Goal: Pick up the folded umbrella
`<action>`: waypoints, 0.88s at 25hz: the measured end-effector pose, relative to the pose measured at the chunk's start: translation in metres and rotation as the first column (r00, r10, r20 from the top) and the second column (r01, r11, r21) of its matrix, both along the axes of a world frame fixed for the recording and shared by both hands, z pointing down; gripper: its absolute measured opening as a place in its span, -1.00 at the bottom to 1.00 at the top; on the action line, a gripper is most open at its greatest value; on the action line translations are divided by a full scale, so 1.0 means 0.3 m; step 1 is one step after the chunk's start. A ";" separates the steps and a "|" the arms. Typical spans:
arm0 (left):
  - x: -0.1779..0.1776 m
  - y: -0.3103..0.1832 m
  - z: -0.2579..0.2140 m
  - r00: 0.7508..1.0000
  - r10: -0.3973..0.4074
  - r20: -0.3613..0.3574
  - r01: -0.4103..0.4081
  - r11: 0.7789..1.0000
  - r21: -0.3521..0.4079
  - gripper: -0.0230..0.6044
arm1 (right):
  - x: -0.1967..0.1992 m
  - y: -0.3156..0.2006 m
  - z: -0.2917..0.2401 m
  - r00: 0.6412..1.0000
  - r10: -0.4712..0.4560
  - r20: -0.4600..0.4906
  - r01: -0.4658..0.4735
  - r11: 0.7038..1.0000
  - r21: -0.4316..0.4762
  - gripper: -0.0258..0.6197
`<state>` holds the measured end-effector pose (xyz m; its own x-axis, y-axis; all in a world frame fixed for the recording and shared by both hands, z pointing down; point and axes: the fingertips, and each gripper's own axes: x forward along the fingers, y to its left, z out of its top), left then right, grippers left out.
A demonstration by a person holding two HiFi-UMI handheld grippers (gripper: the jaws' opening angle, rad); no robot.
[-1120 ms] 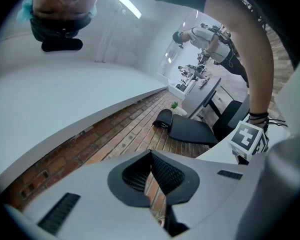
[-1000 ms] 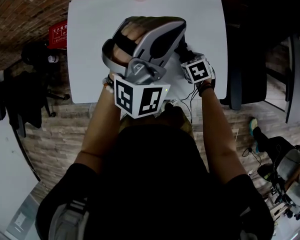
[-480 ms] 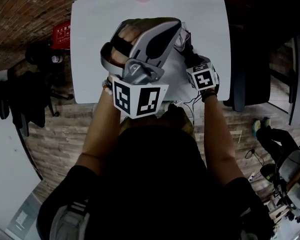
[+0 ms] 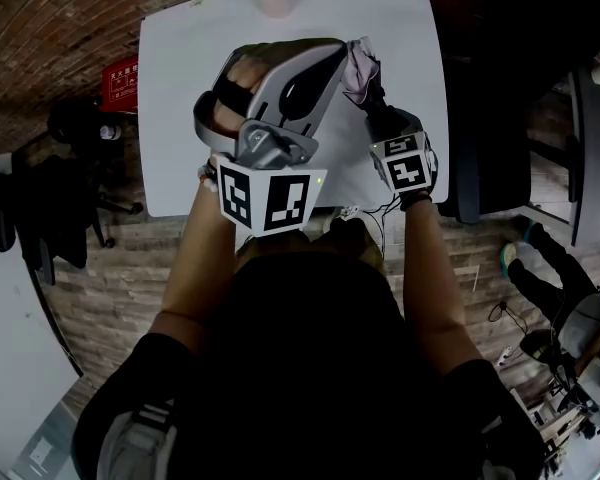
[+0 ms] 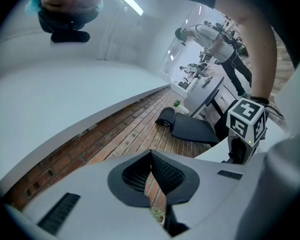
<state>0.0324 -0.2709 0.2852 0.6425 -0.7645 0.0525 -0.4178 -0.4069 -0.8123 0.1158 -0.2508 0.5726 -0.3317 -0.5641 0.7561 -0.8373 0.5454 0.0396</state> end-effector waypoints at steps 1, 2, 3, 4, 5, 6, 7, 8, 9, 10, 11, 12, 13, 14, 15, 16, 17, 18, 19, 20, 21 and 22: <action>-0.003 0.004 -0.003 1.000 -0.002 0.002 0.002 1.000 -0.002 -0.89 | -0.001 -0.005 -0.026 1.000 0.004 0.008 -0.004 1.000 0.018 -0.37; -0.006 0.007 -0.005 1.000 -0.007 0.007 0.007 1.000 -0.002 -0.89 | -0.002 -0.008 -0.054 1.000 0.005 0.015 -0.005 0.999 0.038 -0.37; -0.009 0.010 -0.007 1.000 -0.012 0.017 0.012 1.000 0.002 -0.88 | -0.003 -0.012 -0.083 1.000 0.004 0.022 -0.005 0.998 0.059 -0.37; -0.010 0.012 -0.011 0.999 -0.017 0.030 0.017 1.000 0.009 -0.88 | -0.006 -0.018 -0.113 1.000 0.003 0.031 -0.005 0.997 0.081 -0.37; -0.011 0.014 -0.017 0.999 -0.020 0.038 0.019 1.000 0.016 -0.88 | -0.012 -0.023 -0.143 0.999 0.002 0.041 -0.006 0.995 0.101 -0.37; -0.012 0.016 -0.025 0.999 -0.020 0.040 0.020 1.000 0.020 -0.88 | -0.019 -0.026 -0.171 0.999 0.000 0.051 -0.006 0.993 0.120 -0.37; -0.012 0.019 -0.035 0.999 -0.020 0.039 0.019 1.000 0.023 -0.88 | -0.026 -0.029 -0.197 0.999 -0.006 0.054 -0.002 0.990 0.138 -0.37; -0.011 0.022 -0.048 0.999 -0.020 0.037 0.019 0.999 0.029 -0.88 | -0.031 -0.031 -0.224 0.999 -0.014 0.051 0.006 0.988 0.156 -0.37; -0.009 0.026 -0.061 0.999 -0.019 0.034 0.018 0.999 0.036 -0.88 | -0.036 -0.033 -0.252 0.999 -0.021 0.049 0.012 0.984 0.175 -0.37; -0.008 0.030 -0.073 0.999 -0.019 0.031 0.018 0.999 0.040 -0.88 | -0.040 -0.035 -0.282 0.998 -0.027 0.051 0.016 0.981 0.194 -0.37; -0.008 0.033 -0.085 0.999 -0.021 0.027 0.020 0.999 0.043 -0.88 | -0.044 -0.037 -0.314 0.998 -0.031 0.057 0.018 0.977 0.212 -0.37; -0.011 0.036 -0.096 0.999 -0.024 0.023 0.023 0.999 0.044 -0.89 | -0.049 -0.038 -0.348 0.997 -0.034 0.064 0.019 0.973 0.232 -0.37; -0.015 0.038 -0.107 0.999 -0.029 0.018 0.028 0.999 0.044 -0.88 | -0.054 -0.039 -0.383 0.997 -0.038 0.069 0.020 0.967 0.252 -0.37; -0.020 0.041 -0.118 0.999 -0.033 0.013 0.033 0.999 0.044 -0.88 | -0.058 -0.037 -0.418 0.996 -0.043 0.072 0.021 0.962 0.273 -0.37; -0.025 0.044 -0.130 0.999 -0.039 0.006 0.038 0.998 0.044 -0.89 | -0.059 -0.035 -0.453 0.996 -0.046 0.077 0.022 0.956 0.293 -0.37; -0.029 0.046 -0.143 0.999 -0.044 -0.001 0.044 0.998 0.046 -0.88 | -0.060 -0.032 -0.489 0.995 -0.049 0.082 0.020 0.949 0.313 -0.37; -0.033 0.047 -0.157 0.999 -0.050 -0.009 0.050 0.998 0.048 -0.88 | -0.059 -0.030 -0.525 0.995 -0.049 0.089 0.017 0.942 0.334 -0.37; -0.037 0.048 -0.170 0.998 -0.054 -0.017 0.055 0.997 0.049 -0.89 | -0.059 -0.030 -0.561 0.994 -0.050 0.099 0.012 0.935 0.356 -0.37; -0.040 0.048 -0.181 0.998 -0.058 -0.024 0.059 0.997 0.050 -0.88 | -0.061 -0.033 -0.597 0.992 -0.052 0.111 0.006 0.927 0.376 -0.37; -0.043 0.048 -0.189 0.998 -0.062 -0.026 0.063 0.997 0.051 -0.88 | -0.064 -0.036 -0.633 0.991 -0.055 0.126 0.001 0.919 0.394 -0.37; -0.046 0.048 -0.193 0.997 -0.067 -0.024 0.068 0.996 0.051 -0.88 | -0.066 -0.040 -0.666 0.989 -0.059 0.137 -0.003 0.911 0.411 -0.37; -0.050 0.048 -0.193 0.997 -0.076 -0.020 0.077 0.996 0.048 -0.88 | -0.066 -0.041 -0.694 0.988 -0.063 0.140 -0.003 0.904 0.428 -0.37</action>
<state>0.0173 -0.2563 0.2273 0.5828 -0.8126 0.0025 -0.4611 -0.3333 -0.8224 0.0960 -0.2630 0.3643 -0.4423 -0.8090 0.3871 -0.8350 0.5289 0.1514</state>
